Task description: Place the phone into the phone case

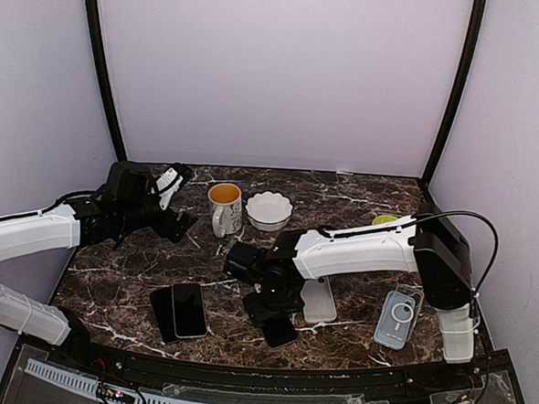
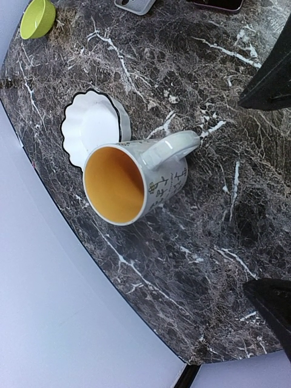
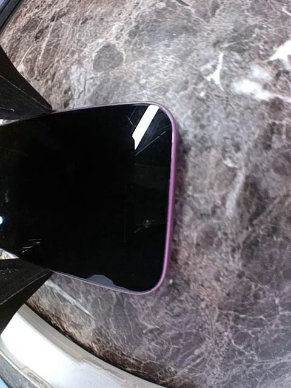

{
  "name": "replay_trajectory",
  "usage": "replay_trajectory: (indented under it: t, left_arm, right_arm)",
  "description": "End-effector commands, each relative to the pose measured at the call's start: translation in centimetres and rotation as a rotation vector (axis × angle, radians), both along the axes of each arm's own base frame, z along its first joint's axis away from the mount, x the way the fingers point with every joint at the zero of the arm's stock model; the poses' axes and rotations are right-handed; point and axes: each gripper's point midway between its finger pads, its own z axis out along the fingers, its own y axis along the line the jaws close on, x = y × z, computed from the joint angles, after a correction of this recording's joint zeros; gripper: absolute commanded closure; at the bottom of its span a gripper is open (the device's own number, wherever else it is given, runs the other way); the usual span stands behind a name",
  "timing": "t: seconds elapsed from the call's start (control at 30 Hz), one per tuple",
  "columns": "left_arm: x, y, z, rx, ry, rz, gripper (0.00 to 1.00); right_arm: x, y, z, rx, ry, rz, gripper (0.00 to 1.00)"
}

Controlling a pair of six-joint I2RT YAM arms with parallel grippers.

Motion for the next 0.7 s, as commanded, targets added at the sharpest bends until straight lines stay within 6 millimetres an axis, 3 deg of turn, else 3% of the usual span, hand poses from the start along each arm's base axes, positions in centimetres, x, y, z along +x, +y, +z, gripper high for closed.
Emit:
replay_trajectory:
  t: [0.0,0.23,0.43,0.57,0.67]
  left_arm:
    - [-0.1,-0.4,0.9,-0.016,-0.014,-0.017,0.01]
    - [-0.1,-0.4,0.7,-0.011,-0.010,-0.018,0.01]
    - [-0.1,-0.5,0.6,-0.014,-0.007,-0.023,0.01]
    - [-0.1,-0.6,0.4,-0.014,-0.002,-0.024,0.01]
    - [0.0,-0.6,0.3,-0.013,0.000,-0.022,0.01]
  right_arm:
    - [-0.2,0.3,1.3,0.006,-0.025,-0.001,0.49]
    - [1.0,2.1,5.3,0.166,-0.109,-0.022,0.54]
    - [3.7,1.7,8.9,0.265,-0.255,-0.067,0.55]
    - [6.2,-0.6,10.4,0.279,-0.343,-0.127,0.58]
    - [8.3,-3.6,10.1,0.284,-0.376,-0.198,0.60]
